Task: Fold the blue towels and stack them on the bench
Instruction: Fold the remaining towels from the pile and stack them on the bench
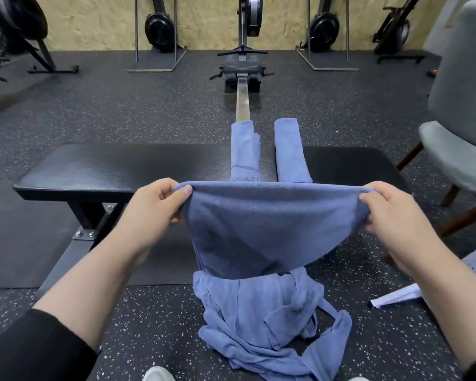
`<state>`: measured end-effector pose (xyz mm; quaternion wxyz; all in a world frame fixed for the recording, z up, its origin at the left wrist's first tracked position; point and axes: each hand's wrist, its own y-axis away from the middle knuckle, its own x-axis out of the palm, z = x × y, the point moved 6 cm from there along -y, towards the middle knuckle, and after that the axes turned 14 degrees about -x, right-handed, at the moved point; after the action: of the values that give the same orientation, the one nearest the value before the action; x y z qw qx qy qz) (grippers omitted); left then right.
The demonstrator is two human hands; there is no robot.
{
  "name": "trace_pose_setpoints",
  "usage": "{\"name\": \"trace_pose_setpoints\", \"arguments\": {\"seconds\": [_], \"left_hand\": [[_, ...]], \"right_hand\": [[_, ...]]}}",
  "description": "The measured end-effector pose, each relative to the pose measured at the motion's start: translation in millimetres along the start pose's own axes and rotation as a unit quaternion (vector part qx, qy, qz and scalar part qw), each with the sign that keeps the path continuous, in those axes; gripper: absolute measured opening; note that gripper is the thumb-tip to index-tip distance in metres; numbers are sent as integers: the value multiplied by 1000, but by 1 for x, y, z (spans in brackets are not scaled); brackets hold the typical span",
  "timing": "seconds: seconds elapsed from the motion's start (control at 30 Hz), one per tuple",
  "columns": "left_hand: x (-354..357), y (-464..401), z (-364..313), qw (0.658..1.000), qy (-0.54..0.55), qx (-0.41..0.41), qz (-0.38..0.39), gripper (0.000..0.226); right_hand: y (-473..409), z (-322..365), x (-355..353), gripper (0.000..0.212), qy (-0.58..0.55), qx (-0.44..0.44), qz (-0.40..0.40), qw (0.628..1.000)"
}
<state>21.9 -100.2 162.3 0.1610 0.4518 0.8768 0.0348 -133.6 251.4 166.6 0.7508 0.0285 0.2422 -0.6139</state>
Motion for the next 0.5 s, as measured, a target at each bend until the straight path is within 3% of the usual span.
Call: {"name": "trace_pose_setpoints", "arguments": {"seconds": [0.23,0.5], "left_hand": [[44,-4,7,992,106,-52,-45,24],[100,16,-19,999,-2,20,-36,13]], "right_hand": [[5,-7,43,24,-97,114,137,979],[9,13,87,29,-192,125,155,961]]}}
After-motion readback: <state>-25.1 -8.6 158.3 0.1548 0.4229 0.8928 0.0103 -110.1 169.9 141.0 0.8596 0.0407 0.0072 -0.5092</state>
